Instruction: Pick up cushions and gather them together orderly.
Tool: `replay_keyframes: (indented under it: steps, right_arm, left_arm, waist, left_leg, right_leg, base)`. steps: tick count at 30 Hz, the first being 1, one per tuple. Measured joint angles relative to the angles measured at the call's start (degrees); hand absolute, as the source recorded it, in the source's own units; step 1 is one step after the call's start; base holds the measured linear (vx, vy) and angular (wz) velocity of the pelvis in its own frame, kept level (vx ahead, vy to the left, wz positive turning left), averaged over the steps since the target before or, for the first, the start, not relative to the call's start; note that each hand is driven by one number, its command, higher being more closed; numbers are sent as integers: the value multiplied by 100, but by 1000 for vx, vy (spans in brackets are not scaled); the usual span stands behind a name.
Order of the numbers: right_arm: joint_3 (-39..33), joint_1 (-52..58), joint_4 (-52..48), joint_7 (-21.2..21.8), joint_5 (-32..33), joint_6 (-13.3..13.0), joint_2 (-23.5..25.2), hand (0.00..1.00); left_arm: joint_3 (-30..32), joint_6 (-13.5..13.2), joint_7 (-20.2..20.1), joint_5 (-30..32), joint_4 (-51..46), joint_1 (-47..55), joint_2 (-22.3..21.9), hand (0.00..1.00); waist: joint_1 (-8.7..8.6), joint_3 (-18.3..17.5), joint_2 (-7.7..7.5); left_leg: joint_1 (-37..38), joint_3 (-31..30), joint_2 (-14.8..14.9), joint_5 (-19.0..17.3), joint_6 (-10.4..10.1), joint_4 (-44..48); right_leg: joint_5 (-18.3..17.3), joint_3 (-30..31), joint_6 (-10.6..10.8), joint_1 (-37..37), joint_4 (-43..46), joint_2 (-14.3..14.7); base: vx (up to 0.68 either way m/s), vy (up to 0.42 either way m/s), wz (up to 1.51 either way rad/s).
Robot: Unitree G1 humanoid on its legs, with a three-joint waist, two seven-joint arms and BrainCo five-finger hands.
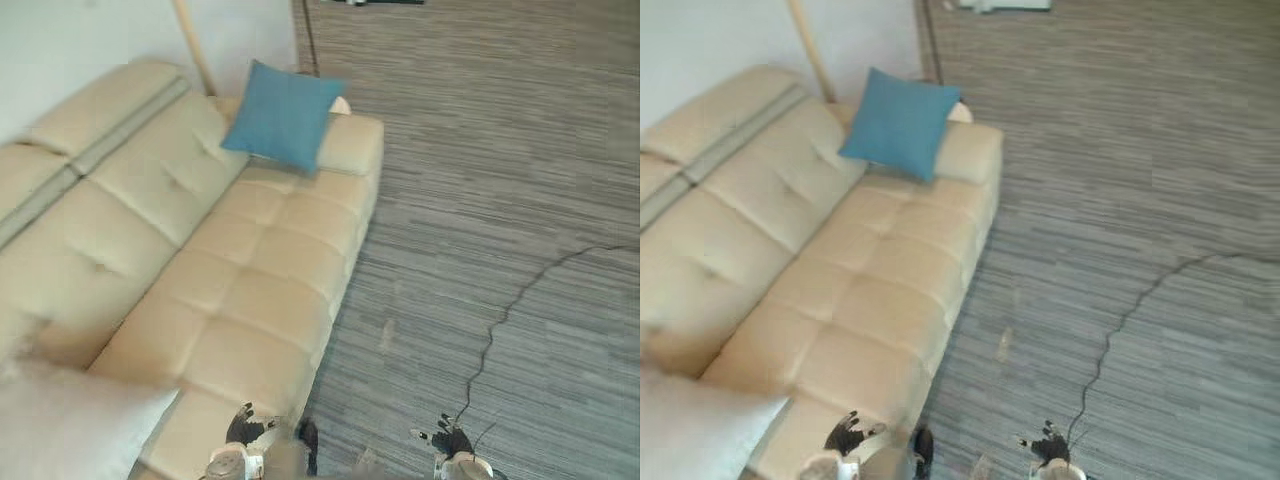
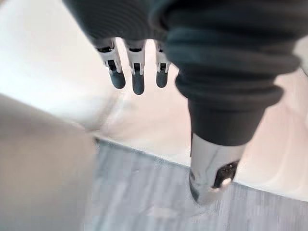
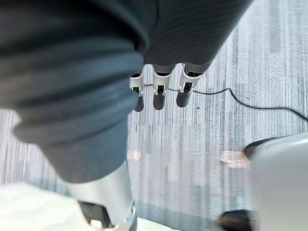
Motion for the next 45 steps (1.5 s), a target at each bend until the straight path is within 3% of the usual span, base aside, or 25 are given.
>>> replay_keyframes:
  steps: [2,3,5,7,10,11,12,16,17,18,20,24,26,27,28,29,31,33,35,37,40,41,43,44,45]
  right_arm:
    - [-77,5,0,0,-37,6,59,0]
    - [-63,-11,1,-4,-87,6,61,0]
    - [-64,-141,-4,-3,-93,7,92,0]
    - [-67,-215,-28,-3,-94,6,134,0]
    - [-94,-176,-64,-40,-91,7,118,0]
    - [-122,-83,-69,-39,-91,4,102,0]
    - [-278,-111,-80,-66,-89,10,-46,0]
    - [-309,-83,18,-58,-90,15,-141,0]
    - [-293,-16,43,-59,-85,29,-116,0]
    - [-308,34,59,-65,-51,34,-96,0]
    - [-317,22,167,-66,-26,47,-112,0]
    - [-364,-72,167,-66,20,50,-112,0]
    - [-398,-115,142,-66,20,42,-111,0]
    - [-398,-122,146,-66,20,43,-106,0]
    - [-384,-123,151,-66,19,48,-4,0]
    - [-362,-144,143,-62,11,43,96,0]
    - [-362,-124,137,-61,8,48,94,0]
    - [-348,-152,133,-54,-6,45,87,0]
    - [-341,-96,135,-24,-52,50,195,0]
    - [-341,-23,129,-5,-55,51,144,0]
    - [-347,-115,22,17,-53,45,127,0]
    - [-341,-103,-68,44,-49,36,121,0]
    - [-348,-102,-92,44,-31,6,112,0]
    - [-347,-87,-91,44,-30,2,124,0]
    - [-351,-51,-84,43,-23,3,153,0]
  left_arm:
    - [-231,13,10,-4,34,-7,43,0]
    - [-370,20,19,-41,33,-28,75,0]
    - [-423,23,34,-87,29,-120,120,0]
    - [-445,29,35,-99,31,-131,182,0]
    - [-596,28,31,-94,35,-139,216,0]
    - [-589,28,34,-90,78,-126,226,0]
    - [-582,32,61,-94,187,-129,76,0]
    - [-520,23,101,-93,200,-184,-31,0]
    - [-518,23,96,-100,163,-204,-20,0]
    - [-514,-4,70,-99,137,-208,-16,0]
    - [-513,-29,37,-96,81,-242,0,0]
    - [-514,-38,20,-91,-75,-249,-11,0]
    - [-520,-20,11,-51,-84,-239,-34,0]
    - [-517,-19,6,-37,-84,-244,-34,0]
    - [-520,-3,-1,2,-74,-271,8,0]
    - [-524,15,-9,28,-68,-338,119,0]
    - [-523,21,-20,29,-50,-408,150,0]
    - [-520,26,-7,28,58,-406,132,0]
    - [-597,54,-4,23,199,-361,189,0]
    - [-776,79,-5,22,209,-326,206,0]
    - [-815,105,-5,23,211,-389,183,0]
    - [-814,105,-1,23,185,-405,161,0]
    - [-814,105,-1,24,159,-408,156,0]
    - [-813,102,2,25,156,-411,181,0]
    - [-804,100,5,23,163,-385,220,0]
  waist:
    - [-40,15,-13]
    - [-115,52,53]
    - [-134,57,39]
    - [-147,68,18]
    - [-169,50,-30]
    - [-180,44,-96]
    - [-180,43,122]
    - [-189,30,186]
    - [-186,62,162]
    - [-167,81,168]
    - [-166,106,120]
    - [-124,157,128]
    - [-56,154,209]
    - [-21,174,230]
    - [79,152,132]
    - [63,127,-107]
    - [63,170,-220]
    - [113,168,-178]
    - [53,191,-190]
    - [-23,188,-168]
    - [-134,200,-105]
    - [-171,237,13]
    - [-189,235,6]
    - [-196,236,-26]
    - [-196,244,-199]
  left_leg:
    - [502,146,12,-83,46,-173]
    - [735,180,85,-128,20,-361]
    - [904,298,256,-205,-88,-520]
    - [968,369,466,-237,-141,-547]
    - [1080,388,598,-273,-211,-545]
    - [1199,341,607,-462,-520,-444]
    - [1248,248,835,-493,-626,-252]
    - [555,-279,1152,-130,-825,1599]
    - [86,-325,1337,413,-695,2689]
    - [-315,-237,1444,240,-499,3615]
    - [-787,-6,1307,-102,-401,3948]
    - [-1265,290,619,-298,-478,2038]
    - [-1139,-105,170,450,-678,-434]
    - [-1150,-178,172,705,-593,-527]
    - [-1120,-223,106,1158,-161,-411]
    - [-1160,-167,-91,862,4,-230]
    - [-1121,-14,-201,522,118,105]
    - [-791,153,-214,232,183,134]
    - [99,156,-320,-109,254,-9]
    - [685,92,-315,-190,255,-314]
    - [1077,-56,-137,-190,254,-626]
    - [1133,-129,52,-190,253,-631]
    - [1176,-229,231,-220,202,-627]
    - [1207,-333,328,-331,22,-595]
    - [1366,-402,346,-533,-251,-546]
  right_leg:
    - [-96,-824,-463,-278,825,-481]
    - [-202,-1535,-875,-334,799,-809]
    - [-284,-2275,-1108,-508,340,-1094]
    - [-102,-2595,-1177,-713,-495,-1183]
    - [723,-2311,-1213,-894,-1576,-1203]
    - [1366,-2017,-1266,-925,-1841,-1207]
    - [1169,-2061,-1382,-881,-1568,-1033]
    - [722,-2099,-1583,-538,-1602,-741]
    - [628,-2195,-1655,-164,-1819,-624]
    - [563,-2220,-1717,215,-2118,-501]
    - [518,-2227,-1774,631,-2486,-439]
    - [571,-2187,-1670,1006,-2967,-393]
    - [522,-1995,-1540,1297,-3327,-198]
    - [508,-1950,-1518,1347,-3389,-149]
    - [439,-1741,-1401,1473,-3456,-145]
    - [320,-1685,-1275,1509,-3366,-357]
    - [220,-1462,-1159,1447,-2926,-584]
    - [123,-1026,-938,914,-1383,-764]
    - [412,-989,-363,271,1044,-1095]
    - [174,-1287,-778,36,1515,-1168]
    - [-92,-1918,-1099,-350,811,-1168]
    - [-73,-2119,-1142,-520,-102,-1076]
    - [278,-1959,-1114,-687,-1253,-917]
    - [873,-1681,-1079,-742,-2198,-835]
    - [1739,-1371,-1006,-677,-2661,-818]
  base:
    - [305,80,-38]
    - [242,26,-18]
    - [338,-63,-27]
    - [322,-188,-26]
    - [290,-281,-12]
    - [357,-317,-18]
    - [351,-324,-20]
    - [296,-332,-13]
    - [275,-252,2]
    - [274,-231,5]
    - [282,-186,6]
    - [280,-40,-17]
    - [372,84,-42]
    - [420,118,-63]
    - [465,88,-35]
    - [479,62,-27]
    - [525,99,-15]
    - [494,145,-38]
    - [479,79,-4]
    - [428,29,12]
    - [409,-76,25]
    - [334,-160,29]
    - [371,-228,32]
    - [361,-303,41]
    - [377,-337,42]
